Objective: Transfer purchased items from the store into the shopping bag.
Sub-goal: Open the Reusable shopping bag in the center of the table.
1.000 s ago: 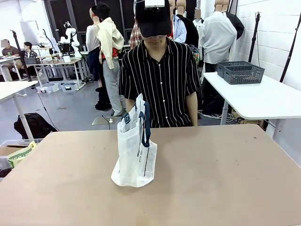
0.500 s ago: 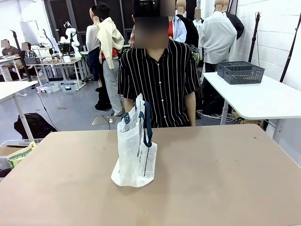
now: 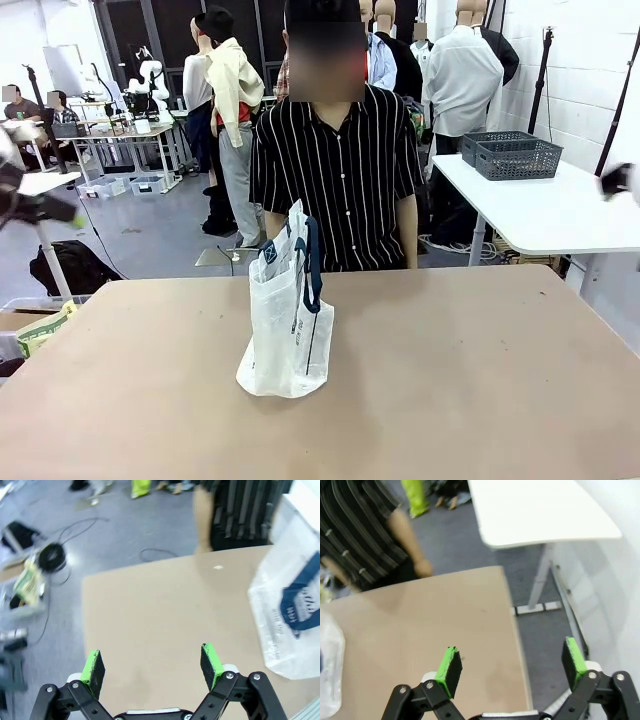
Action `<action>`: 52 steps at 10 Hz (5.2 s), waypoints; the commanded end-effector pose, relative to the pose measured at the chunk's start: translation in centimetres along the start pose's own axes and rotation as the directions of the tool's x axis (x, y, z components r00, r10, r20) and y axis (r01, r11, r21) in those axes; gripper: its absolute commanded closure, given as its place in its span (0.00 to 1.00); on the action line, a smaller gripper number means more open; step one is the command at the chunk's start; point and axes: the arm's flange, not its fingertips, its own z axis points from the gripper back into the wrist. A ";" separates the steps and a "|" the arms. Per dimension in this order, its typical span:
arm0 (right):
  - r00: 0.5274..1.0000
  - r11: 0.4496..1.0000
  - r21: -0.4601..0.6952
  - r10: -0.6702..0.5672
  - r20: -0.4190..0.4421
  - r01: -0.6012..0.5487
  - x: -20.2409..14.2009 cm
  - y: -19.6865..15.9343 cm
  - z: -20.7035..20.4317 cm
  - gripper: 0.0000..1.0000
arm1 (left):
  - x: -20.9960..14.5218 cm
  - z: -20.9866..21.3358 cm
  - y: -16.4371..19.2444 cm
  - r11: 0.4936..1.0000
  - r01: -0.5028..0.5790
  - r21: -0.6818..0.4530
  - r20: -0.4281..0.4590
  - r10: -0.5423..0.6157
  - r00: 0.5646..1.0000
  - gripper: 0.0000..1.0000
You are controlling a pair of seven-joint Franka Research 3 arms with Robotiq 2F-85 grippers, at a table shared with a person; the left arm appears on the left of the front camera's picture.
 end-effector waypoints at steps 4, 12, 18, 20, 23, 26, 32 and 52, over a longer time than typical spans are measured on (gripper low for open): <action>0.987 0.990 0.064 0.129 -0.100 -0.123 0.1 12.2 2.9 0.00 | 5.8 -5.7 -7.9 0.956 0.097 -0.276 0.007 -0.099 0.995 0.00; 0.945 0.941 0.339 0.107 -0.310 0.005 3.5 25.2 3.6 0.00 | 11.3 -8.1 -15.1 0.897 0.202 -0.392 0.096 -0.178 0.979 0.00; 0.926 0.918 0.389 0.075 -0.369 0.081 2.8 29.3 4.3 0.00 | 11.6 -7.8 -21.7 0.872 0.176 -0.458 0.067 -0.164 0.984 0.00; 0.898 0.905 0.411 0.083 -0.432 0.114 3.8 33.1 3.0 0.00 | 12.3 -11.2 -24.2 0.844 0.154 -0.514 0.023 -0.166 0.986 0.00; 0.853 0.915 0.391 0.126 -0.506 0.096 4.2 39.7 1.2 0.00 | 11.6 -13.1 -25.9 0.842 0.138 -0.521 -0.072 -0.205 0.976 0.00; 0.784 0.901 0.413 0.160 -0.600 0.133 2.5 43.0 0.3 0.00 | 10.9 -13.8 -25.2 0.879 0.087 -0.469 -0.131 -0.166 0.977 0.00; 0.759 0.904 0.413 0.189 -0.623 0.114 2.1 46.2 -1.3 0.00 | 11.7 -17.6 -25.7 0.870 0.048 -0.490 -0.209 -0.171 0.963 0.00; 0.714 0.942 0.325 0.167 -0.681 0.090 3.1 43.6 -5.0 1.00 | 6.8 -12.9 -17.3 0.948 -0.105 -0.301 -0.260 0.025 0.965 1.00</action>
